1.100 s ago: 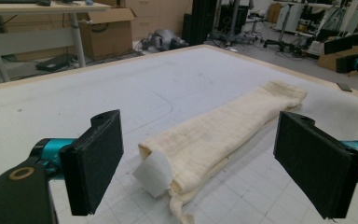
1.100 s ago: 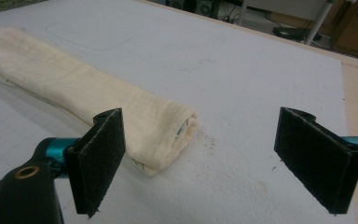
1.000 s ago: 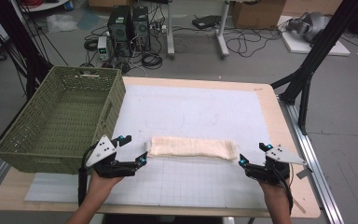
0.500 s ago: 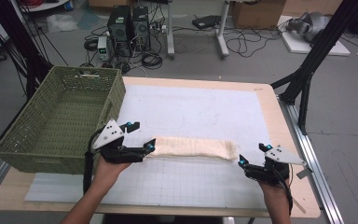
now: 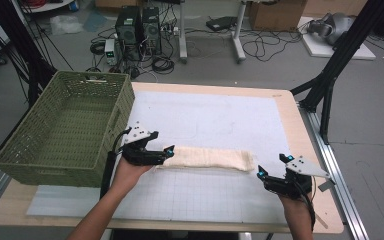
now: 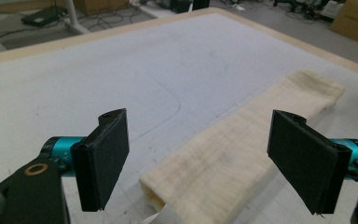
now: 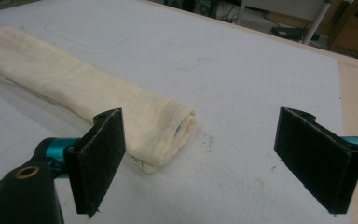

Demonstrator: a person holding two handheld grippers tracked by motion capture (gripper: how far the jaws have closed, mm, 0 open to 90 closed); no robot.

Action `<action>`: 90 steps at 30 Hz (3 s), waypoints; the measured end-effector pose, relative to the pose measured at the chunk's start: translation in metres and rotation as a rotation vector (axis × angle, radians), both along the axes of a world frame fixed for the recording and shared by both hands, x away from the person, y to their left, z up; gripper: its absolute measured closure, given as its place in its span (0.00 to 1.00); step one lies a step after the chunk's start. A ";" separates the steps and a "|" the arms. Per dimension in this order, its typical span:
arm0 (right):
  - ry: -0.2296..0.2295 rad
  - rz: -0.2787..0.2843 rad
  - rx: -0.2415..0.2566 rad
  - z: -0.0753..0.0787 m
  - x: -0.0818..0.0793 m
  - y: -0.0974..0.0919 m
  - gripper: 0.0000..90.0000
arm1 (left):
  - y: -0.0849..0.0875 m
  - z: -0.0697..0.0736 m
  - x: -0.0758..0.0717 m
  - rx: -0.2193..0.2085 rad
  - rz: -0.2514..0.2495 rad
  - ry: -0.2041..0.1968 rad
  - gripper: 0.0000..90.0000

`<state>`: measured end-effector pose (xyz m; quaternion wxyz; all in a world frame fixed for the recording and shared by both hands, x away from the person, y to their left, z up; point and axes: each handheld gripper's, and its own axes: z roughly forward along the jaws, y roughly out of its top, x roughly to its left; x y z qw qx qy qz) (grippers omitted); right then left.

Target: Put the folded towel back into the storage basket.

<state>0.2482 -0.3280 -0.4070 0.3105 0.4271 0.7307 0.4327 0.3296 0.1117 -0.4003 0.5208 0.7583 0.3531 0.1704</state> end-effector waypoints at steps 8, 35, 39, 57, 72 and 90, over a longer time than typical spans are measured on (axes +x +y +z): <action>0.004 0.005 0.010 0.000 0.000 0.001 0.17 | -0.006 -0.027 0.008 0.076 0.010 0.091 0.25; 0.011 0.002 0.030 -0.001 0.001 0.000 0.17 | -0.019 -0.043 0.009 0.256 -0.011 0.193 0.63; 0.013 0.001 0.034 -0.001 0.000 -0.001 0.17 | -0.021 -0.043 0.007 0.237 -0.044 0.205 0.75; 0.029 -0.004 0.054 -0.006 0.005 -0.002 0.17 | -0.013 -0.032 0.004 0.123 -0.073 0.180 0.90; 0.127 0.028 0.058 -0.024 0.033 0.017 0.17 | -0.011 -0.026 0.000 0.072 -0.093 0.139 0.89; 0.284 0.032 0.007 -0.044 0.057 0.033 0.42 | -0.005 -0.027 -0.006 0.055 -0.097 0.119 0.89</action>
